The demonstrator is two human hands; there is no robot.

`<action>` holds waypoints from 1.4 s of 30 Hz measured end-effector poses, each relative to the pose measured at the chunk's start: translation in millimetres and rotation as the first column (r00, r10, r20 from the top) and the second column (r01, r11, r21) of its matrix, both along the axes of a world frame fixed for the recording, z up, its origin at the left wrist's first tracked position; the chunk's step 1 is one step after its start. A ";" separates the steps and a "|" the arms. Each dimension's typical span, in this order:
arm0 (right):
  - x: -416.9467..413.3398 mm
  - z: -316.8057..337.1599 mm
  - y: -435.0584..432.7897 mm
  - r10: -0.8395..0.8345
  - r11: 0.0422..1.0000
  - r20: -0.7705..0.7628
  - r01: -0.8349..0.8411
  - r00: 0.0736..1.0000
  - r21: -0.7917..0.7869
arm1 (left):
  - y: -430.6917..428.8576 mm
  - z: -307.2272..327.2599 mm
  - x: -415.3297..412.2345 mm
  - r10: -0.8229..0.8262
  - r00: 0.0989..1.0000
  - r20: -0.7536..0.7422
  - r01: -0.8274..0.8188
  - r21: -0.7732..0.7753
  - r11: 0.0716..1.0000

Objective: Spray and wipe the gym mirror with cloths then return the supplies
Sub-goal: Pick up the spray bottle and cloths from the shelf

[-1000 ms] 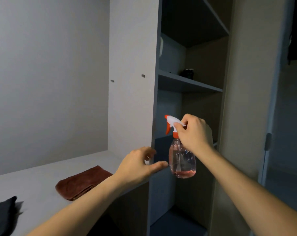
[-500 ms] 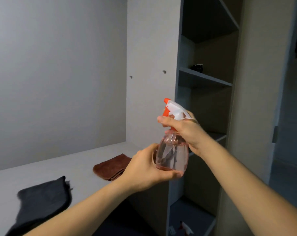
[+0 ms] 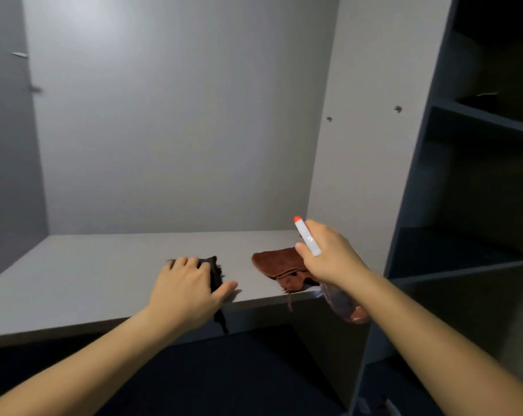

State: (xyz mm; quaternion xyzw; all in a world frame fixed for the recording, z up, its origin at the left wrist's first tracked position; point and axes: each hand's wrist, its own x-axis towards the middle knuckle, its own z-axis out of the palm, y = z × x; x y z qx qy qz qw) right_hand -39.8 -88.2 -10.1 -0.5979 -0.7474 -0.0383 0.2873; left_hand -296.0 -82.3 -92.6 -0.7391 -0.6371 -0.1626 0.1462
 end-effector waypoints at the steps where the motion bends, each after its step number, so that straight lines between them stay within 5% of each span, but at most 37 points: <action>1: -4.1 -5.8 3.5 0.001 1.000 0.050 0.000 0.999 -0.007 | -3.6 -2.5 -1.8 0.001 1.000 0.012 0.000 -0.047 0.999; 6: -19.0 -27.9 19.7 0.025 0.989 0.261 0.015 0.965 -0.149 | -22.0 -7.8 -2.8 -0.133 0.990 -0.040 0.130 -0.065 0.989; 8: -19.7 -33.2 21.6 0.025 0.981 0.295 0.033 0.955 -0.189 | -30.8 -13.4 -2.8 -0.197 0.976 -0.090 0.203 0.054 0.978; 12: -17.3 -49.7 14.8 0.029 0.970 0.187 0.017 0.982 -0.241 | -41.8 -24.9 -3.7 -0.309 0.943 -0.124 0.330 0.228 0.916; 16: -8.2 -62.8 0.6 0.016 0.996 0.136 -0.003 0.991 -0.094 | -44.4 -27.5 2.8 -0.356 0.926 -0.124 0.377 0.296 0.878; 21: 10.5 -74.0 -7.4 0.037 0.999 0.090 -0.035 0.995 -0.014 | -32.8 -18.0 18.0 -0.407 0.909 0.091 0.351 0.359 0.865; 27: 32.3 -70.0 -12.0 0.040 0.996 -0.060 -0.035 0.997 0.080 | -19.6 7.4 55.0 -0.488 0.870 0.070 0.435 0.354 0.828; 31: 48.6 -58.2 -23.1 0.050 0.980 -0.142 -0.021 0.989 0.198 | -3.1 21.1 78.0 -0.492 0.841 0.225 0.399 0.356 0.845; 38: 73.0 -25.3 -73.7 0.074 0.917 -0.170 0.000 0.983 0.399 | 2.9 57.5 142.0 -0.751 0.612 0.250 0.735 0.172 0.656; 42: 90.6 -21.8 -104.7 -0.018 0.857 -0.311 0.175 0.950 0.484 | -4.3 49.0 186.8 -0.865 0.407 0.292 0.811 0.320 0.490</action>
